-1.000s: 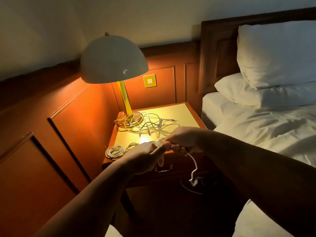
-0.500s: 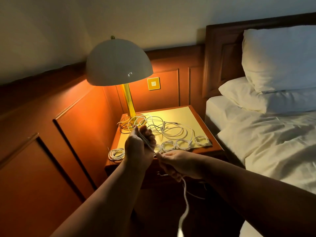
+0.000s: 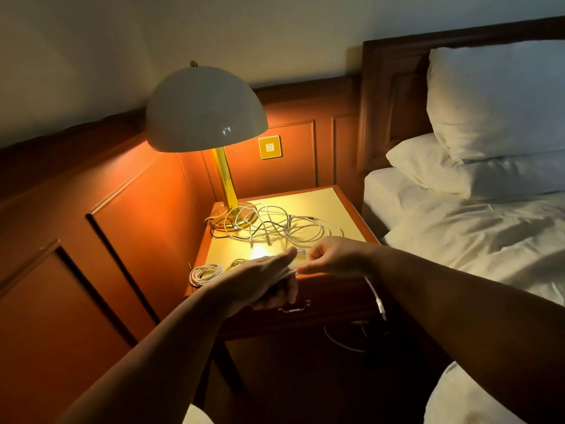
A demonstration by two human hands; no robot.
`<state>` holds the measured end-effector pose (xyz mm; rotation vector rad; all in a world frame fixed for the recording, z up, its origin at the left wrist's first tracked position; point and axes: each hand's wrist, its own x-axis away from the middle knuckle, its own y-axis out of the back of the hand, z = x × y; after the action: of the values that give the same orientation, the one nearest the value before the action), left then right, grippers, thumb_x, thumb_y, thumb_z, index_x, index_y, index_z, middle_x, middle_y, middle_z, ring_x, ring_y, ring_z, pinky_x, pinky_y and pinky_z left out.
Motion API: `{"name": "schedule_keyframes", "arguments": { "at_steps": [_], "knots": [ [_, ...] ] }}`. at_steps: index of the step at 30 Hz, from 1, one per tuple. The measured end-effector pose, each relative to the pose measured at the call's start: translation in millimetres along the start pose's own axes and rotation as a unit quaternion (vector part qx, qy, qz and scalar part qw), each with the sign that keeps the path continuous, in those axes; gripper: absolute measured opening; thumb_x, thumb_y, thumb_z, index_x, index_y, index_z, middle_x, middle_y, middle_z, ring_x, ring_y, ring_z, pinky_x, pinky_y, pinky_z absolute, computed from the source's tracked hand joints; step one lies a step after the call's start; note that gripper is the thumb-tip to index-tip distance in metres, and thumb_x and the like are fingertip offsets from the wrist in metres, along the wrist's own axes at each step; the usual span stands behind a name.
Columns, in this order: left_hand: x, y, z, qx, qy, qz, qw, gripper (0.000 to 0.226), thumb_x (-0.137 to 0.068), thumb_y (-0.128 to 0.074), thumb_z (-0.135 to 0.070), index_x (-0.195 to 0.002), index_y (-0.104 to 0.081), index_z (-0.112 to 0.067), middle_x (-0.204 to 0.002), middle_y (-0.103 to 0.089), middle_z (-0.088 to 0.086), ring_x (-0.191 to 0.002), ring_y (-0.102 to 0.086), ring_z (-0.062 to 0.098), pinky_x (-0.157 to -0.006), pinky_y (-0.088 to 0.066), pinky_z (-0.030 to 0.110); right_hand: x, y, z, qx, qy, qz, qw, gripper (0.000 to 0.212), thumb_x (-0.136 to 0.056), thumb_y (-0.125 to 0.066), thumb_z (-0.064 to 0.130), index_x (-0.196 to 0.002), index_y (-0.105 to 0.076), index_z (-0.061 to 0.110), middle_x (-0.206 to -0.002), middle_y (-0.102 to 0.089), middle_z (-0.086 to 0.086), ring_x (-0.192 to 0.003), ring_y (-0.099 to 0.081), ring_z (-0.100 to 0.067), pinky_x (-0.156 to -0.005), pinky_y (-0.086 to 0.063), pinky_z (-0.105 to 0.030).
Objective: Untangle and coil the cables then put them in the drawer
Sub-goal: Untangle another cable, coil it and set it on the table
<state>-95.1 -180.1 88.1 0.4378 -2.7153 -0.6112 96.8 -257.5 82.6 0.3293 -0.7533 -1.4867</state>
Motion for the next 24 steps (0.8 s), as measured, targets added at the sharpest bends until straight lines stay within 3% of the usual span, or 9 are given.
{"name": "schedule_keyframes", "arguments": {
  "at_steps": [3,5,8,12,15,19,21,24],
  "knots": [
    [-6.6,-4.0,1.5,-0.107,0.076,-0.026,0.991,0.088,-0.080,-0.017,-0.074,-0.096,-0.070,-0.005,-0.061,-0.058,0.000,-0.044,-0.043,0.008,-0.046,-0.035,0.019,0.0,-0.2,8.1,-0.046,-0.020,-0.002,0.999,0.029,-0.096,-0.059,0.038,-0.076,-0.061,0.017,-0.067,-0.051,0.002,-0.057,-0.042,-0.009,-0.048,-0.034,-0.021],
    [-13.4,-7.1,7.8,-0.119,0.085,-0.087,0.985,0.087,-0.081,-0.015,-0.073,-0.108,-0.067,-0.009,-0.064,-0.060,0.000,-0.043,-0.046,0.005,-0.051,-0.038,0.020,0.3,-6.4,13.8,-0.089,-0.028,0.002,0.996,0.025,-0.100,-0.053,0.033,-0.087,-0.063,0.014,-0.077,-0.052,-0.004,-0.064,-0.044,-0.013,-0.051,-0.036,-0.024],
    [-21.8,-11.5,15.1,-0.031,0.064,-0.203,0.977,0.069,-0.099,-0.018,-0.057,-0.111,-0.065,-0.008,-0.066,-0.060,0.002,-0.048,-0.049,0.004,-0.057,-0.039,0.022,4.5,-18.5,20.0,-0.216,-0.027,0.011,0.976,0.024,-0.103,-0.046,0.023,-0.094,-0.063,0.009,-0.072,-0.050,-0.004,-0.061,-0.044,-0.013,-0.053,-0.037,-0.025],
    [-27.7,-17.0,15.9,0.134,-0.014,-0.309,0.942,0.044,-0.107,-0.027,-0.039,-0.109,-0.063,-0.012,-0.098,-0.067,0.018,-0.073,-0.062,0.013,-0.051,-0.047,0.017,9.8,-36.0,23.3,-0.320,0.005,0.064,0.945,0.028,-0.105,-0.039,0.021,-0.097,-0.061,0.006,-0.071,-0.053,-0.004,-0.064,-0.050,-0.014,-0.060,-0.045,-0.026],
    [-29.7,-22.6,10.1,0.347,-0.033,-0.316,0.883,0.037,-0.108,-0.032,-0.032,-0.104,-0.061,-0.010,-0.083,-0.056,0.008,-0.071,-0.053,0.017,-0.058,-0.046,0.027,9.1,-47.3,23.1,-0.330,0.025,0.080,0.940,0.026,-0.104,-0.041,0.023,-0.099,-0.060,0.005,-0.080,-0.060,-0.009,-0.072,-0.059,-0.018,-0.068,-0.052,-0.028],
    [-30.5,-17.8,8.2,0.495,-0.080,-0.339,0.796,0.031,-0.105,-0.032,-0.024,-0.083,-0.051,-0.013,-0.065,-0.043,0.000,-0.062,-0.039,0.014,-0.062,-0.033,0.031,12.0,-50.3,20.0,-0.273,0.032,0.070,0.959,0.029,-0.104,-0.043,0.026,-0.089,-0.060,0.008,-0.078,-0.060,-0.006,-0.066,-0.059,-0.012,-0.062,-0.051,-0.023],
    [-27.9,-13.9,9.3,0.531,-0.094,-0.321,0.779,0.034,-0.104,-0.033,-0.022,-0.074,-0.046,-0.017,-0.058,-0.036,-0.002,-0.055,-0.034,0.013,-0.058,-0.028,0.031,12.6,-50.4,17.7,-0.226,0.031,0.047,0.972,0.027,-0.102,-0.047,0.028,-0.087,-0.061,0.010,-0.075,-0.061,-0.005,-0.064,-0.058,-0.010,-0.060,-0.049,-0.021],
    [-23.6,-9.8,11.8,0.540,-0.117,-0.279,0.785,0.040,-0.103,-0.036,-0.024,-0.064,-0.042,-0.018,-0.053,-0.029,-0.002,-0.046,-0.026,0.012,-0.047,-0.025,0.027,12.7,-48.9,16.5,-0.143,0.028,-0.009,0.989,0.020,-0.099,-0.054,0.033,-0.097,-0.060,0.014,-0.079,-0.062,-0.004,-0.066,-0.058,-0.010,-0.061,-0.048,-0.022]
  ]
}}
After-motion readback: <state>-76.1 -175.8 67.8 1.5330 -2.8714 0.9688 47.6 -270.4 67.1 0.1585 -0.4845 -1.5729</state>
